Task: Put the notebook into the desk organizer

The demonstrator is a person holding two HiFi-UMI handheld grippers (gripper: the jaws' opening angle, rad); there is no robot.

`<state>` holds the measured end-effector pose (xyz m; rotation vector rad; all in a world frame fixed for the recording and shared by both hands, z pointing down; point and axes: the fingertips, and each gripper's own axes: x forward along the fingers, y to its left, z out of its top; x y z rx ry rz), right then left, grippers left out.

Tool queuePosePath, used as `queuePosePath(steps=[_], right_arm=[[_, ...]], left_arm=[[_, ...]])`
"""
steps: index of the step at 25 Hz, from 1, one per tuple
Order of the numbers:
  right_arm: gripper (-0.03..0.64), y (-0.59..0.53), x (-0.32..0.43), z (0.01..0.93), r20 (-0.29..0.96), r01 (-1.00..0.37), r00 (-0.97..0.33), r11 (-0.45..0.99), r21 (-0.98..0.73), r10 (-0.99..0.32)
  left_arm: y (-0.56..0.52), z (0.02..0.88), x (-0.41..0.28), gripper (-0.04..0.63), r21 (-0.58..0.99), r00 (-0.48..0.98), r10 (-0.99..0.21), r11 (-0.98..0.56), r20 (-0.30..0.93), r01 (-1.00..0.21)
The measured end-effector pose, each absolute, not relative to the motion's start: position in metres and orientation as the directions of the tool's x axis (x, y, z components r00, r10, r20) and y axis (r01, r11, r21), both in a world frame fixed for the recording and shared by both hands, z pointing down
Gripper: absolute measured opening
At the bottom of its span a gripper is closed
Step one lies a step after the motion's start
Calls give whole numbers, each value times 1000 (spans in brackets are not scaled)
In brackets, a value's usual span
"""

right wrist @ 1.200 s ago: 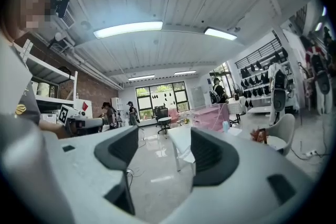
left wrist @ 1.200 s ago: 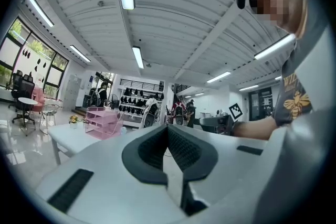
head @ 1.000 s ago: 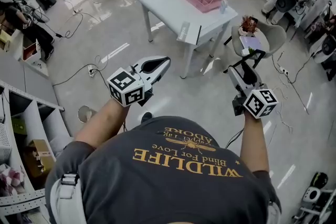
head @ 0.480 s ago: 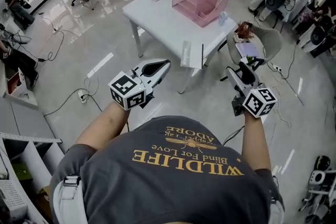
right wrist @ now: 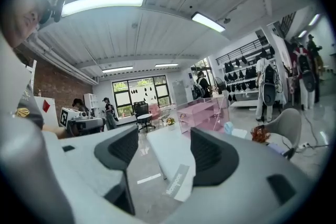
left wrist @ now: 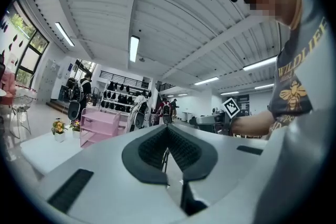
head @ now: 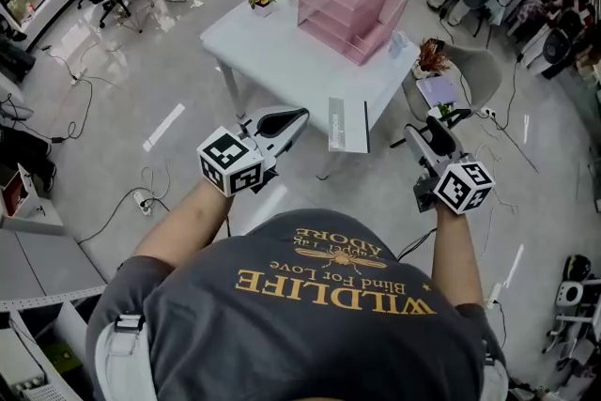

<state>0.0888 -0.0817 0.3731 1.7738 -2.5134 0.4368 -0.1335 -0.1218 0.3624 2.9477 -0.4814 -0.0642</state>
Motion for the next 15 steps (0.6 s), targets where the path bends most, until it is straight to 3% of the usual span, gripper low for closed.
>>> queuePosePath(steps=[6, 15], right_arm=[[296, -131, 131, 380, 185, -911, -383, 338, -237, -905], [296, -220, 205, 399, 172, -805, -573, 512, -298, -801]], left_arm=[[-166, 369, -95, -2, 168, 937, -350, -923, 10, -346], [-209, 365, -17, -2, 172, 855, -517, -840, 29, -514]])
